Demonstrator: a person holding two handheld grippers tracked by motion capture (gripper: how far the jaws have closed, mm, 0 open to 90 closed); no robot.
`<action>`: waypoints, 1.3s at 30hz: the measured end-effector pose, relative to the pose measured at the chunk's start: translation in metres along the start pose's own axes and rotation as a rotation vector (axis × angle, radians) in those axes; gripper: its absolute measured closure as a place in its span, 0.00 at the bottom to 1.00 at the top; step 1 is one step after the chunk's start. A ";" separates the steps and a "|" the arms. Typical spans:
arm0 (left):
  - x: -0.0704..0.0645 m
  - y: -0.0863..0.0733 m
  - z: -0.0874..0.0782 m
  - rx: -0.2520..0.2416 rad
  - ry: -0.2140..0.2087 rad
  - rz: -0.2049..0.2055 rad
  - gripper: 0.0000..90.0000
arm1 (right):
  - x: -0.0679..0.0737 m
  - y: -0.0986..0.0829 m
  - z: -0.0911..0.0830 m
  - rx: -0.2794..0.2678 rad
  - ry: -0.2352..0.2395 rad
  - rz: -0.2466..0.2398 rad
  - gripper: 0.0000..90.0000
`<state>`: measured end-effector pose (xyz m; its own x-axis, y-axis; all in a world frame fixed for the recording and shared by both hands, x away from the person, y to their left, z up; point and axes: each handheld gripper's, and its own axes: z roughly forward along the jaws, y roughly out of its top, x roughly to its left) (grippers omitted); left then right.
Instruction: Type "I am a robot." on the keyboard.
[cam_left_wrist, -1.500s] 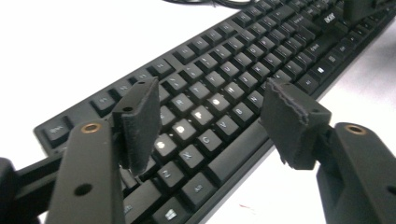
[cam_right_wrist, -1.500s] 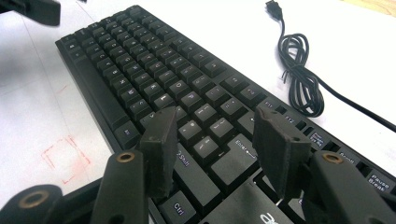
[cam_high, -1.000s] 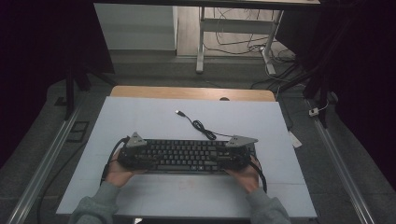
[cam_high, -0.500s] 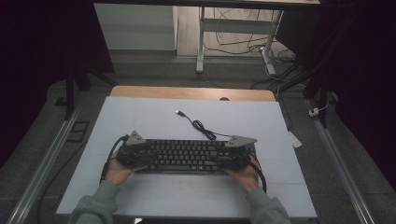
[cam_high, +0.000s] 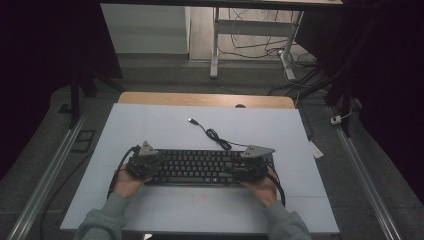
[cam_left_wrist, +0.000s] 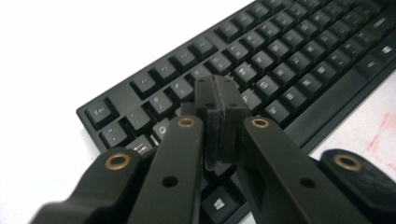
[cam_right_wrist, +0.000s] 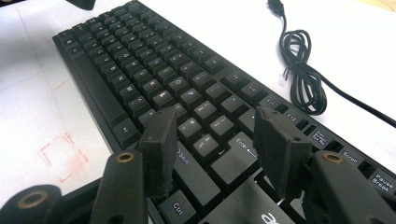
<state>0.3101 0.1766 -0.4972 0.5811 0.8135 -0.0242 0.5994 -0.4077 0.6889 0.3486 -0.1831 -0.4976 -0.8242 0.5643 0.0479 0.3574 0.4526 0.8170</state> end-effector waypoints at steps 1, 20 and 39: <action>0.000 -0.001 0.002 0.009 0.008 0.000 0.98 | 0.000 0.000 0.000 0.000 0.000 0.000 0.55; 0.005 -0.008 0.014 0.087 0.039 0.000 0.98 | 0.000 0.000 0.001 0.006 -0.003 -0.003 0.55; 0.005 -0.008 0.010 0.033 0.020 -0.032 0.98 | 0.000 0.000 0.001 0.005 -0.004 -0.006 0.55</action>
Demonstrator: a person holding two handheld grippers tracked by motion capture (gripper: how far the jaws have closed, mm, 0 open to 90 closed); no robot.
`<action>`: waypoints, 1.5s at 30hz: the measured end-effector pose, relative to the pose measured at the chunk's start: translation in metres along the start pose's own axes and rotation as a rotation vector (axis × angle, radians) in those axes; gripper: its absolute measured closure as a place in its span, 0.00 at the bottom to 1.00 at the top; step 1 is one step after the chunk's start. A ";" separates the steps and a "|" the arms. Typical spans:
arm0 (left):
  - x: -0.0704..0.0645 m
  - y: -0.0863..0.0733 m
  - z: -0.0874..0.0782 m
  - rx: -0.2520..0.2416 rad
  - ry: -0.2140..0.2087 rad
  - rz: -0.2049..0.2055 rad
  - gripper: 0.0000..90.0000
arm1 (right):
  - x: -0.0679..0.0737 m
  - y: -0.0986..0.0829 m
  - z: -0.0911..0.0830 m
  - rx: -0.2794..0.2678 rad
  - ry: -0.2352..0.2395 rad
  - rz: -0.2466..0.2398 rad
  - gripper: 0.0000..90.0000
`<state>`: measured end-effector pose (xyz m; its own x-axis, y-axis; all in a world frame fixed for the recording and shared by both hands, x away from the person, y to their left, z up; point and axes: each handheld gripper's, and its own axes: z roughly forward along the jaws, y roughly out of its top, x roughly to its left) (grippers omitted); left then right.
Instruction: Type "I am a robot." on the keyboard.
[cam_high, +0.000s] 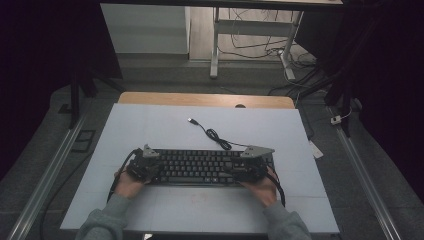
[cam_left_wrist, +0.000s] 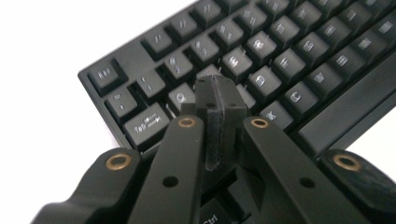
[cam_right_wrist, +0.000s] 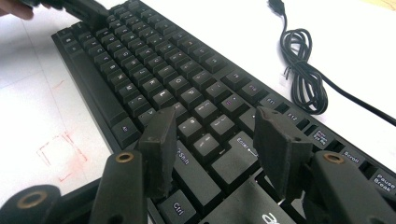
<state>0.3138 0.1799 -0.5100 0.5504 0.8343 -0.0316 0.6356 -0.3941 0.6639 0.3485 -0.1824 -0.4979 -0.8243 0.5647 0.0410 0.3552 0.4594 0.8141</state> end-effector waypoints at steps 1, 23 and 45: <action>0.001 0.001 -0.004 -0.024 -0.011 -0.010 0.98 | 0.000 0.000 0.000 -0.001 0.000 -0.001 0.55; -0.001 0.006 -0.029 -0.157 -0.104 -0.061 0.45 | 0.000 0.000 -0.001 -0.007 0.000 -0.002 0.54; -0.001 0.006 -0.023 -0.125 -0.096 -0.065 0.39 | 0.009 0.005 0.004 -0.019 0.026 -0.005 0.55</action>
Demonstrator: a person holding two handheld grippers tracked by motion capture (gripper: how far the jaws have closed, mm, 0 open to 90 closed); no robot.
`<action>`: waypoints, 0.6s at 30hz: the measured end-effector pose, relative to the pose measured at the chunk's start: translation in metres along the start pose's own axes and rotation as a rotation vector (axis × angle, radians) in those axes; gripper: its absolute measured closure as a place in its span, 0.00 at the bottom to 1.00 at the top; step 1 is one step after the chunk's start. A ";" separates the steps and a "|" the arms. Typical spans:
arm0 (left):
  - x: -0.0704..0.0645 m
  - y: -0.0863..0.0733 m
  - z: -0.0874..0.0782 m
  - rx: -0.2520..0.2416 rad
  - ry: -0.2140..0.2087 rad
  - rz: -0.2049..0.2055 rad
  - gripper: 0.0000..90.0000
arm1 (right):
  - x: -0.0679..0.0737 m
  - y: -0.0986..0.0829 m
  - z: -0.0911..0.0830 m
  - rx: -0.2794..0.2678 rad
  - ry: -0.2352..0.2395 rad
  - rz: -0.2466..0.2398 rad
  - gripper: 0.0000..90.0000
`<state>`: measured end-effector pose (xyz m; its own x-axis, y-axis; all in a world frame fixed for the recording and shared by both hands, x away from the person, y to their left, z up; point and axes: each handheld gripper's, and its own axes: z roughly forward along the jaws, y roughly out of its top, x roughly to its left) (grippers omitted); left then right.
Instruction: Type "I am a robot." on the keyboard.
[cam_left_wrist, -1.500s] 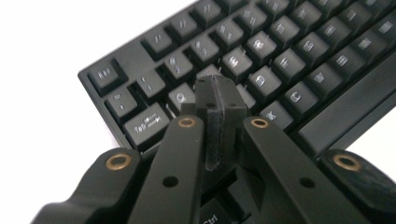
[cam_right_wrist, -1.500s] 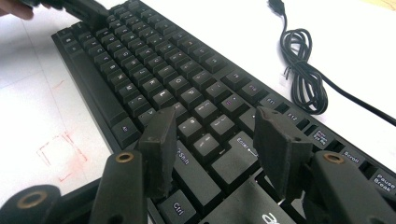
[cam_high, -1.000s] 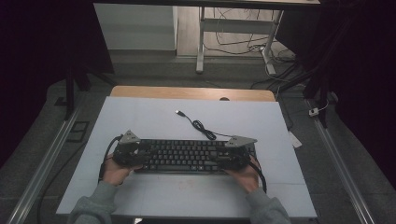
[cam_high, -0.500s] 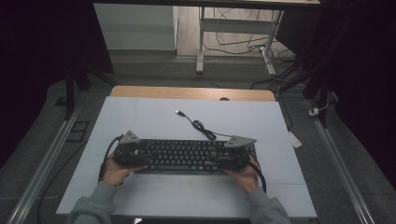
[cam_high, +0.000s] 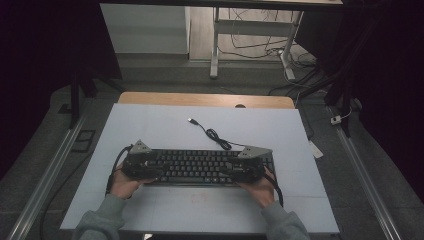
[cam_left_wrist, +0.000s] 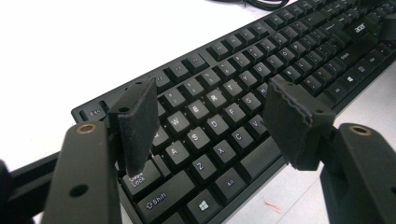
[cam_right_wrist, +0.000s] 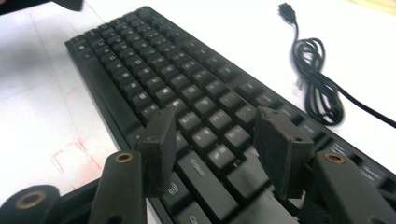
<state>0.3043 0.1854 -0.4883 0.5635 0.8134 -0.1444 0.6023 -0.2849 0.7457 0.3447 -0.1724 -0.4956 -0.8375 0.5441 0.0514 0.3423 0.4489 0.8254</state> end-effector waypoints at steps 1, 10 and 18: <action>0.000 0.000 0.000 0.001 0.001 0.000 0.39 | 0.002 0.001 0.001 0.002 0.007 -0.004 0.55; -0.001 0.000 0.001 0.007 -0.001 0.006 0.39 | 0.014 0.010 0.014 0.008 0.025 -0.033 0.55; -0.001 -0.001 0.003 0.010 0.000 0.008 0.39 | 0.020 0.014 0.023 -0.001 0.066 -0.042 0.67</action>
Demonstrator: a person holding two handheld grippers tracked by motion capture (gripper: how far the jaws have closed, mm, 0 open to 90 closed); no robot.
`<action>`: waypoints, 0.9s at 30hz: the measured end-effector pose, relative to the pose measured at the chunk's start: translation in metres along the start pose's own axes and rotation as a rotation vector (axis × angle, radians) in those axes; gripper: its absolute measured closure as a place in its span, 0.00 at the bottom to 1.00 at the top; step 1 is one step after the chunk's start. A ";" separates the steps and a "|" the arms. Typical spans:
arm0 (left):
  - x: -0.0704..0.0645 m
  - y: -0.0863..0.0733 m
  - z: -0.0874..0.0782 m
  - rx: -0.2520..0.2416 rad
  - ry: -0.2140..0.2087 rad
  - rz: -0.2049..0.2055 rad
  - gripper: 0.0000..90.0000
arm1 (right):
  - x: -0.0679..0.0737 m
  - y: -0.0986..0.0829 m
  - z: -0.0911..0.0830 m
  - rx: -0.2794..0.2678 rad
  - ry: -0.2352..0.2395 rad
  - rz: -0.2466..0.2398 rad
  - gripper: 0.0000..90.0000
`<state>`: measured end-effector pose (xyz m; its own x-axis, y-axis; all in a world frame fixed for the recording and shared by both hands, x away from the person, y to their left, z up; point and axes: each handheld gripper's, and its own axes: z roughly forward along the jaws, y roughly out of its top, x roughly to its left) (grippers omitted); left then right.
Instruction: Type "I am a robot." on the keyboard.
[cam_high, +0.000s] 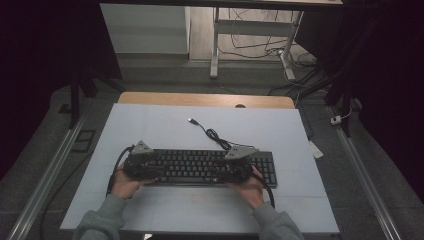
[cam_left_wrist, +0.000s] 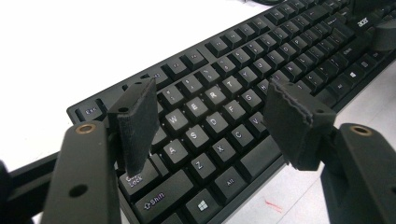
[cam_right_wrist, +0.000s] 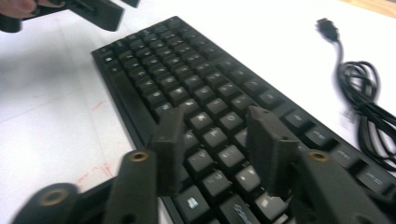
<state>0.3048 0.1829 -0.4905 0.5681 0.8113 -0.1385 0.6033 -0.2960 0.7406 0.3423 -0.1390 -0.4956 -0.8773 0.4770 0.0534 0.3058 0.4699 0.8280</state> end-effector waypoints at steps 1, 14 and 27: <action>0.000 0.000 0.000 0.000 0.000 0.000 0.39 | 0.001 0.001 0.002 -0.002 0.007 -0.004 0.71; -0.001 -0.001 0.002 0.010 -0.002 0.007 0.39 | 0.014 0.012 0.028 0.043 0.054 -0.051 0.99; -0.001 -0.001 0.004 0.013 -0.002 0.008 0.39 | 0.019 0.011 0.048 0.104 0.040 -0.061 0.99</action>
<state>0.3053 0.1804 -0.4936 0.5735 0.8082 -0.1339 0.6063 -0.3088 0.7328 0.3464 -0.0888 -0.5126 -0.9089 0.4160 0.0281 0.2859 0.5728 0.7682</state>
